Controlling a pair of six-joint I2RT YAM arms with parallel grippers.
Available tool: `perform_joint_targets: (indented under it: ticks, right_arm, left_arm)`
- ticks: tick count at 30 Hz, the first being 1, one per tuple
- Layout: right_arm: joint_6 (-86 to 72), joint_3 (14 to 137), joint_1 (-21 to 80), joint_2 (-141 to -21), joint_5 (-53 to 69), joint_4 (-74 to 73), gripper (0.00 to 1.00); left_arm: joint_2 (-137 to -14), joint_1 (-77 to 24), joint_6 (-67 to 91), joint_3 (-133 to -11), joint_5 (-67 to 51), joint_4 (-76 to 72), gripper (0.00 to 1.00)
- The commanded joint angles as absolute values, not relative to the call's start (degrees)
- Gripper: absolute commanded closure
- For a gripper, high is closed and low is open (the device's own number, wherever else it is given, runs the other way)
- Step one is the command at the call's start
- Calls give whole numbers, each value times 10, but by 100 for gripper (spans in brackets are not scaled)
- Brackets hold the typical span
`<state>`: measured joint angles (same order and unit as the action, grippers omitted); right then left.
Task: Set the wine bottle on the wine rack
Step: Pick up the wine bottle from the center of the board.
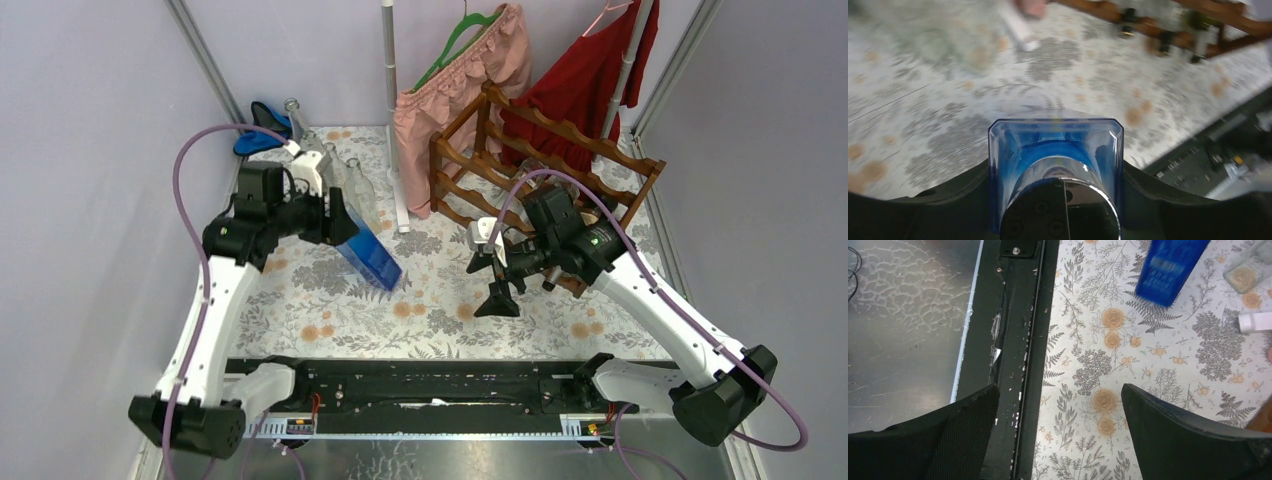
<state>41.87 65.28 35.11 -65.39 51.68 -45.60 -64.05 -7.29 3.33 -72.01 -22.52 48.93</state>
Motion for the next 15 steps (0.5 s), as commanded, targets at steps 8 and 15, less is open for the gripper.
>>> perform_joint_targets:
  ticks: [8, 15]
  right_arm:
    - [445, 664, 349, -687, 565, -362, 0]
    - [395, 660, 374, -720, 550, -341, 0]
  left_arm:
    - [-479, -224, 100, -532, -494, 98, 100]
    - [-501, -305, 123, -484, -479, -22, 100]
